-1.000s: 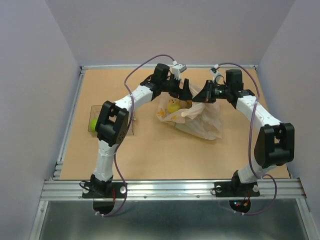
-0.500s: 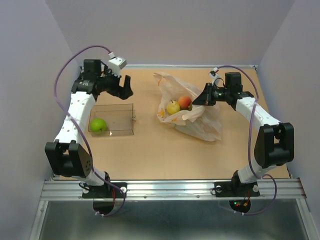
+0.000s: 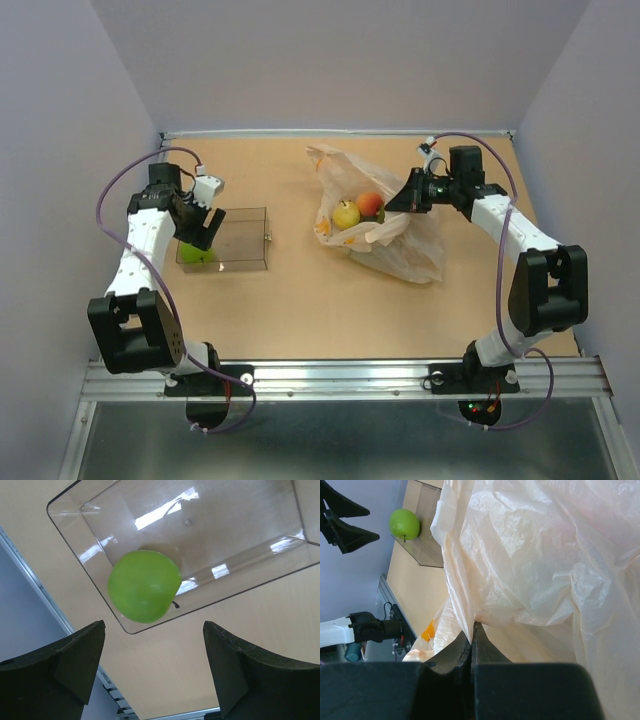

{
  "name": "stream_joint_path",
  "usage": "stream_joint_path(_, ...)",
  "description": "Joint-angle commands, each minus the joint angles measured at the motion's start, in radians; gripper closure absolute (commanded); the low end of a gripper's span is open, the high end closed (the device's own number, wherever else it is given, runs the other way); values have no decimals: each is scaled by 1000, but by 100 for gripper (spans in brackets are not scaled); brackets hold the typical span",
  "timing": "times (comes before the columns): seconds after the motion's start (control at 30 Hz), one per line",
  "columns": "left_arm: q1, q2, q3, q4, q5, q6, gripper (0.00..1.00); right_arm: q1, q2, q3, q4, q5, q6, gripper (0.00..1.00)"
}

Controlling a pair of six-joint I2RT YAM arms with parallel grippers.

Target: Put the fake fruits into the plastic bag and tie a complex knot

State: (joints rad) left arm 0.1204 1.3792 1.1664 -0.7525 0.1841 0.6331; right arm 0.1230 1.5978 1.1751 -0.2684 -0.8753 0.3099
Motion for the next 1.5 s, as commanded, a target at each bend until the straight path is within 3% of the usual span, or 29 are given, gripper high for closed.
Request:
stream_joint_path(0.0, 4, 38, -10, 73, -93, -1, 10, -2, -24, -25, 21, -4, -22, 100)
stream_joint_path(0.5, 2, 195, -31, 48, -29, -69, 13, -2, -12, -15, 21, -5, -15, 100)
stream_joint_path(0.8, 4, 273, -27, 87, -38, -95, 23, -3, -4, 1, 21, -2, -9, 100)
stream_joint_path(0.87, 4, 281, -7, 90, -28, -98, 28, -3, 1, 3, 21, -4, -9, 100)
stream_joint_path(0.93, 4, 281, 18, 82, 15, -101, 42, -3, 2, 3, 20, -2, -9, 99)
stream_joint_path(1.03, 1, 256, 110, 35, 118, -99, 53, -3, 5, 1, 20, -5, -11, 99)
stream_joint_path(1.23, -117, 202, 363, 44, 415, -144, 54, -2, 2, 6, 21, -21, -23, 100)
stream_joint_path(1.33, -260, 242, 443, 142, 486, -252, 54, -2, 2, 27, 23, -21, -18, 100)
stream_joint_path(1.47, -434, 343, 455, 437, 557, -458, 54, -3, 8, 49, 24, -28, -14, 100)
